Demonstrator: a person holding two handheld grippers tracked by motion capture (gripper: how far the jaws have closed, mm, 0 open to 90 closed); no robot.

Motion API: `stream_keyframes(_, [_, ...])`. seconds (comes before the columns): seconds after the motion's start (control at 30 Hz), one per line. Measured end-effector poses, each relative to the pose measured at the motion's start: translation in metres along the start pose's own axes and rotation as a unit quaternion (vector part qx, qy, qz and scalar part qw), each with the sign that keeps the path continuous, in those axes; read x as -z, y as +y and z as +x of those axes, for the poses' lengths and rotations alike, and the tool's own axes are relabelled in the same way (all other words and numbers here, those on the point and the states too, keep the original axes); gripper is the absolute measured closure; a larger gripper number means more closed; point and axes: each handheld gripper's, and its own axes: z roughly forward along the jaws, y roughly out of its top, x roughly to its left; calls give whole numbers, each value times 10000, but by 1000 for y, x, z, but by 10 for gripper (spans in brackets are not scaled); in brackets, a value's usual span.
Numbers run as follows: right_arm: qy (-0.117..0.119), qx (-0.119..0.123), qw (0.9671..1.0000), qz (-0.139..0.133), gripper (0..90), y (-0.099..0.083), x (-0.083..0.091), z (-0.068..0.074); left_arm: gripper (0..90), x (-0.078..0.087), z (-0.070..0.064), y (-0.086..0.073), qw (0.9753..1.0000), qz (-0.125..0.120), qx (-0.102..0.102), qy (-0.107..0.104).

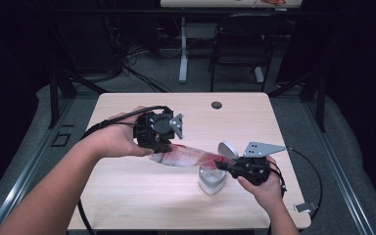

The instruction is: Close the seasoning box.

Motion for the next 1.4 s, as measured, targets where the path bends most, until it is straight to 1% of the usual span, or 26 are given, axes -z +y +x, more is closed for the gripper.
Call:
stream_keyframes(0.23, [-9, -4, 10000, -3, 853, -1, 0, -1, 821, 0, 0, 1, 10000, -15, -13, 14])
stream_keyframes(0.37, [-13, -4, 10000, 4, 853, -1, 0, -1, 822, 1, 0, 3, 10000, 28, -34, 23])
stream_keyframes(0.4, [-13, -2, 10000, 7, 853, -1, 0, -1, 822, 0, 0, 3, 10000, 2, -13, 8])
stream_keyframes(0.53, [-18, -23, 10000, 6, 853, -2, 0, -1, 822, 1, 0, 4, 10000, 22, -53, 22])
stream_keyframes(0.73, [-18, -47, 10000, 22, 853, -3, 0, -1, 821, 1, 0, 7, 10000, 4, -39, 21])
stream_keyframes(0.77, [-16, -51, 10000, 19, 853, -3, 0, -2, 821, 1, 0, 7, 10000, 8, -72, 41])
stream_keyframes(0.97, [-20, -40, 10000, 37, 854, -3, 0, -2, 820, 2, 1, 9, 9999, 47, -91, 56])
stream_keyframes(1.2, [-22, -26, 10000, 64, 855, -3, 0, -3, 817, 2, 0, 9, 10000, -28, -75, 44])
stream_keyframes(1.4, [-34, -27, 10000, 70, 855, -4, 0, -3, 817, 2, 0, 10, 10000, -33, -60, 37])
